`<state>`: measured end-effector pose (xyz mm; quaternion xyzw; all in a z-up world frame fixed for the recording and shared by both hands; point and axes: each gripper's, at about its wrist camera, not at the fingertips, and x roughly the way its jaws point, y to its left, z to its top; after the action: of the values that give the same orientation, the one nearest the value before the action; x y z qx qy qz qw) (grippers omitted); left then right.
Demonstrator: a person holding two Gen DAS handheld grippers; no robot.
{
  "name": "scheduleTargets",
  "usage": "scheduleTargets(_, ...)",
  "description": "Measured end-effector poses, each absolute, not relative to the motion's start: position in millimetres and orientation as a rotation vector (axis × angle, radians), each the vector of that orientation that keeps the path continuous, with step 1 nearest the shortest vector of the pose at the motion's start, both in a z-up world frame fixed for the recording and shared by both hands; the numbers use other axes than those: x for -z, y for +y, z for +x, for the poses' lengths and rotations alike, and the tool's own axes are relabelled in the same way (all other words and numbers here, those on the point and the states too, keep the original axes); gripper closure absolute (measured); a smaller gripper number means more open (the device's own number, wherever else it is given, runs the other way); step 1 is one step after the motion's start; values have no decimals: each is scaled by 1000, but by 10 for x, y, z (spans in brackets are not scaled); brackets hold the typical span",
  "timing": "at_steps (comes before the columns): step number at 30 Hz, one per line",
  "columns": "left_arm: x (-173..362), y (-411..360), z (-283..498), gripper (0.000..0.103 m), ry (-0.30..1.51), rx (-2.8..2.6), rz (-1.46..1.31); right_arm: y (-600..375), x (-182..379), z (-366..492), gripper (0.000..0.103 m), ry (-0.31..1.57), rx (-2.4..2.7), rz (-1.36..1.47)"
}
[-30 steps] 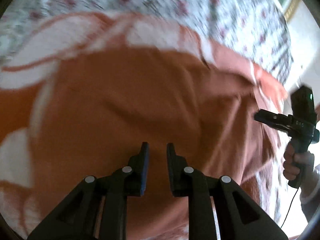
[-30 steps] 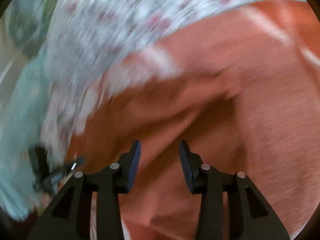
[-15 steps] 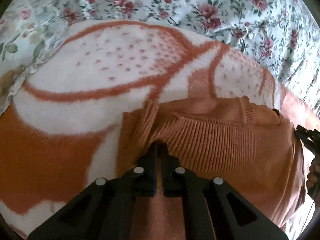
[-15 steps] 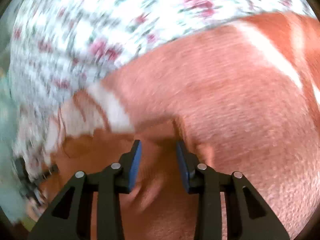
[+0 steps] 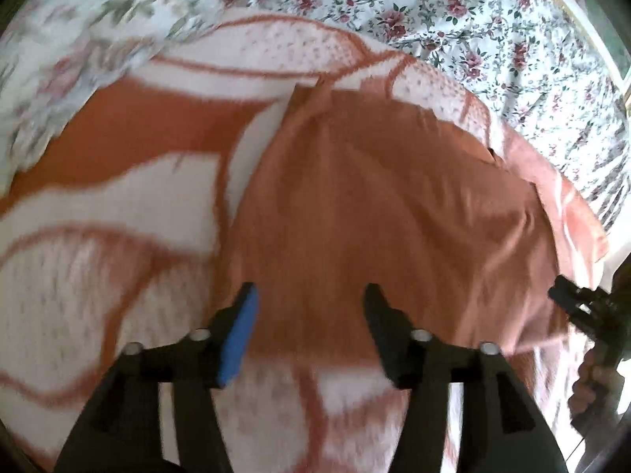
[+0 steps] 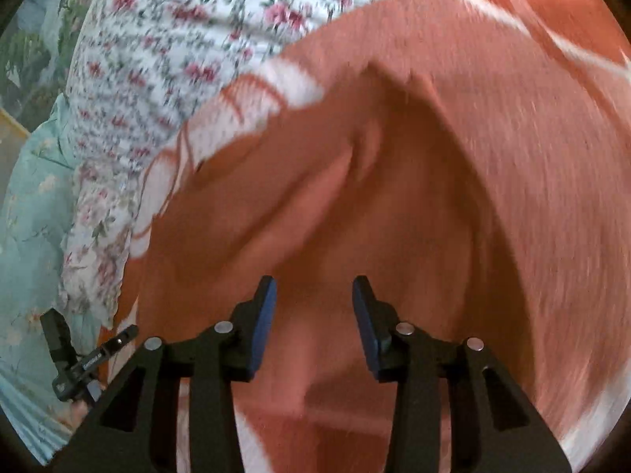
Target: Fold small clothes
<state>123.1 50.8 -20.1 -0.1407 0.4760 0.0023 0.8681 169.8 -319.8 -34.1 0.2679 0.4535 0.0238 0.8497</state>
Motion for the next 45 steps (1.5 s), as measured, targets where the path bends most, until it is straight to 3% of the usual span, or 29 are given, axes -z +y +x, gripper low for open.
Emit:
scheduleTargets(3,292,469,983,43,1041,15,-298,-2958,345,1438,61,968,-35,576)
scheduleTargets(10,531,248,744,40,1131,63,-249,-2596,258,996,47,990,-16,510)
scheduleTargets(13,549,197,707,33,1128,49,-257,-2543,275,961,44,1008,-30,479)
scheduleTargets(15,578,200,741,23,1135,27,-292,-2523,305,978,44,1025,-47,467)
scheduleTargets(33,715,557,1399,22,991,-214,-608,-2732,225,1289,44,1055,-124,419)
scheduleTargets(34,704,571,1435,25,979,-227,-606,-2744,209,1317,44,1054,-130,413)
scheduleTargets(35,690,573,1475,35,966,-241,-598,-2761,196,1351,44,1052,-136,410)
scheduleTargets(36,663,576,1520,54,950,-249,-585,-2781,189,1383,44,1051,-142,409)
scheduleTargets(37,638,578,1557,66,941,-243,-577,-2798,184,1413,44,1049,-145,408)
scheduleTargets(38,602,572,1592,87,937,-226,-571,-2820,181,1447,44,1046,-148,408)
scheduleTargets(45,-16,-211,1727,98,806,-53,-298,-3071,164,1655,44,1026,-164,432)
